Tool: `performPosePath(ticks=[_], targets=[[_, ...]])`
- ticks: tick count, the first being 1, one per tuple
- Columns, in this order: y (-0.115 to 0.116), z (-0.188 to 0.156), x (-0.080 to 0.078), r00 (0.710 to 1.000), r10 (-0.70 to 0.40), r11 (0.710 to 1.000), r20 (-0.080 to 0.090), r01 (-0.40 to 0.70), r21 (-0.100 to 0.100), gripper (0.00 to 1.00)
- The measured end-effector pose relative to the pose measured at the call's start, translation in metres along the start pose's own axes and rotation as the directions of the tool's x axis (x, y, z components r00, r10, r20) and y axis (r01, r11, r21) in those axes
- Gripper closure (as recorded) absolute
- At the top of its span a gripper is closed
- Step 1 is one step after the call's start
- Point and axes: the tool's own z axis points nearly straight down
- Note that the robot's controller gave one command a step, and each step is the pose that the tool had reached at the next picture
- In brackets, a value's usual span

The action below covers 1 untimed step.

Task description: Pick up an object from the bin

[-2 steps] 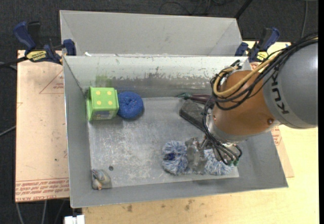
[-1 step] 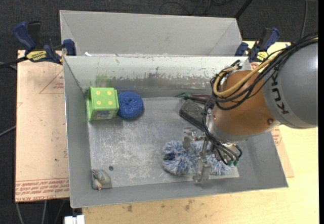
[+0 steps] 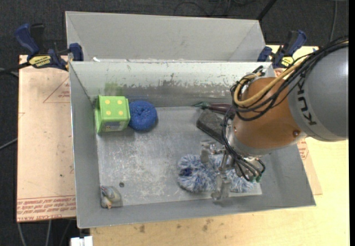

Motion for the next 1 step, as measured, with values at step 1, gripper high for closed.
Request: performPosePath(ticks=[1], targets=[[0.0172, 0.0453, -0.0125, 0.999, 0.046, 0.999, -0.003, -0.046, 0.0, 1.0]])
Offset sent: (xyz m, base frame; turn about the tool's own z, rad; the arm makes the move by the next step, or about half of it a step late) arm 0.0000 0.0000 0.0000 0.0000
